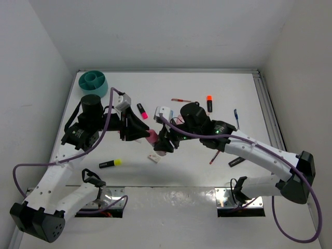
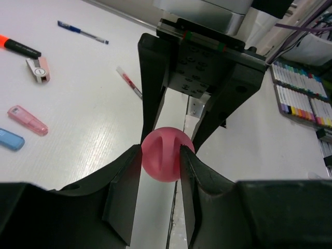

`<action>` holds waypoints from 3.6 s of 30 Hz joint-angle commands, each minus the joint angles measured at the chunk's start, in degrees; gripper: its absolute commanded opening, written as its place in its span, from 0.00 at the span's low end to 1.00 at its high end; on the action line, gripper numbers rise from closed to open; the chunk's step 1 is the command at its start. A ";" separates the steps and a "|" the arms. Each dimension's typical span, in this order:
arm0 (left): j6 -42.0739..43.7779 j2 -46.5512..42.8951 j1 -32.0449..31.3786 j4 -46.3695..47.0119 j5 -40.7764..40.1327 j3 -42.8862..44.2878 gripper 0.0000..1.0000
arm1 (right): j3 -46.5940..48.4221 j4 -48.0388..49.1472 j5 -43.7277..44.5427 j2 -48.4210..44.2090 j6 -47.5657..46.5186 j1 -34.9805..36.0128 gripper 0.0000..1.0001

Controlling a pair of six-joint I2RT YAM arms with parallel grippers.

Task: Sort the stationery into containers
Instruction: Pass the stationery from the right arm to the left, then place the stationery into the container

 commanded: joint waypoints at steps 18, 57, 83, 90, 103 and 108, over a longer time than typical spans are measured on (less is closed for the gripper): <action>-1.95 -0.57 -0.67 4.66 3.85 -2.00 0.06 | 2.99 6.57 -0.34 0.18 0.77 0.10 0.00; 10.70 55.31 34.21 -4.47 -42.13 63.81 0.00 | -2.45 -4.95 6.87 -2.19 3.68 -27.49 0.94; 12.45 65.52 36.50 0.64 -42.03 62.42 0.00 | -4.83 -0.55 1.86 2.02 5.79 -32.69 0.94; 13.42 67.10 36.50 0.11 -43.61 62.42 0.00 | -4.92 -0.20 1.86 2.55 5.43 -32.77 0.94; 10.79 67.99 37.03 -3.58 -42.57 71.47 0.71 | -3.51 -2.74 1.77 2.99 5.70 -32.34 0.89; 15.95 54.93 37.56 -5.60 -28.20 62.11 0.63 | -3.24 -6.78 2.73 1.50 4.73 -31.81 0.82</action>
